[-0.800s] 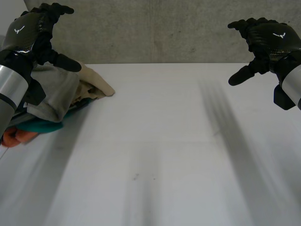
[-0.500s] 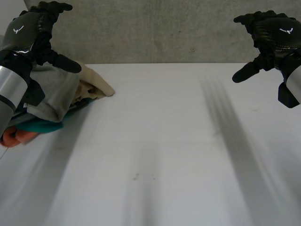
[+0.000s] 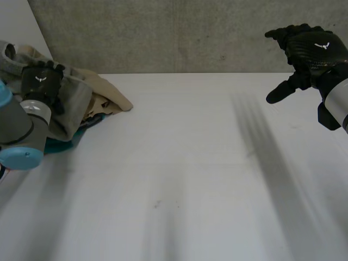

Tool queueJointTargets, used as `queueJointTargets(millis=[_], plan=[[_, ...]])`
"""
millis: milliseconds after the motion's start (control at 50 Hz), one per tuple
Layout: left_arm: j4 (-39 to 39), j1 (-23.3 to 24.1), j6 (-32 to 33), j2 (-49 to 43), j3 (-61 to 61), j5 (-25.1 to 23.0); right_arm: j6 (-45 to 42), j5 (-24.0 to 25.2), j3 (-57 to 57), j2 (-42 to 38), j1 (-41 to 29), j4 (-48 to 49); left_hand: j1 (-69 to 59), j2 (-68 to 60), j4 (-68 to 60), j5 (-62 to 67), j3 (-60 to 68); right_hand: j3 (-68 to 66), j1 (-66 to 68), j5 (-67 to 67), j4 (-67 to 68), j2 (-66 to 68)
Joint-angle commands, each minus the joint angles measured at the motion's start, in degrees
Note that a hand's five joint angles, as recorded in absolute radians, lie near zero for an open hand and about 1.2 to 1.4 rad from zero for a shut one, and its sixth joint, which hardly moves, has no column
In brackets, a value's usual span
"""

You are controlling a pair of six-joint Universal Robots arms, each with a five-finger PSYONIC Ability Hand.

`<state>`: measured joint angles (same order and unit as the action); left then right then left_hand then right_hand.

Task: Fold the laundry.

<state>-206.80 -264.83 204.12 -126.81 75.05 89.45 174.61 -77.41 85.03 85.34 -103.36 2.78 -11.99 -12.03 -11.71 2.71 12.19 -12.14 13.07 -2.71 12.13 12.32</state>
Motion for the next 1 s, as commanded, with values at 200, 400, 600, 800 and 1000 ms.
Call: queueJointTargets(millis=[200, 400, 600, 800, 1000], plan=[[-3.7, 7.5, -4.2, 6.3, 0.7, 1.2, -2.6, -0.1, -0.4, -0.9, 0.1, 0.0, -68.0, -68.0, -68.3, 67.3, 67.8, 2.1, -3.1, 2.7, -2.1, -2.3], [-0.5, 25.2, -20.2, 16.2, 1.1, -0.2, -2.4, -0.6, -1.0, -0.2, 0.9, 0.2, -68.0, -68.0, -68.3, 67.3, 67.8, 2.1, -3.1, 2.7, -2.1, -2.3], [3.1, 39.0, -28.4, -0.7, -6.7, -5.3, -2.8, -0.8, -1.2, 0.3, 0.9, 0.3, -12.6, -12.5, -12.8, 11.8, 12.4, 2.1, -3.1, 2.7, -2.1, -2.3], [5.9, 36.8, -27.4, 4.3, -4.2, -6.0, -8.5, -0.5, -2.4, -2.7, 0.9, -1.0, 1.6, 1.7, 1.3, -2.3, -1.8, 2.1, -3.1, 2.7, -2.1, -2.3], [8.5, 23.8, -17.4, 16.4, 9.2, -6.3, -20.4, 0.2, -5.2, -4.0, 0.5, -15.3, -0.9, -0.9, -1.2, 0.2, 0.7, 2.1, -3.1, 2.7, -2.1, -2.3]])
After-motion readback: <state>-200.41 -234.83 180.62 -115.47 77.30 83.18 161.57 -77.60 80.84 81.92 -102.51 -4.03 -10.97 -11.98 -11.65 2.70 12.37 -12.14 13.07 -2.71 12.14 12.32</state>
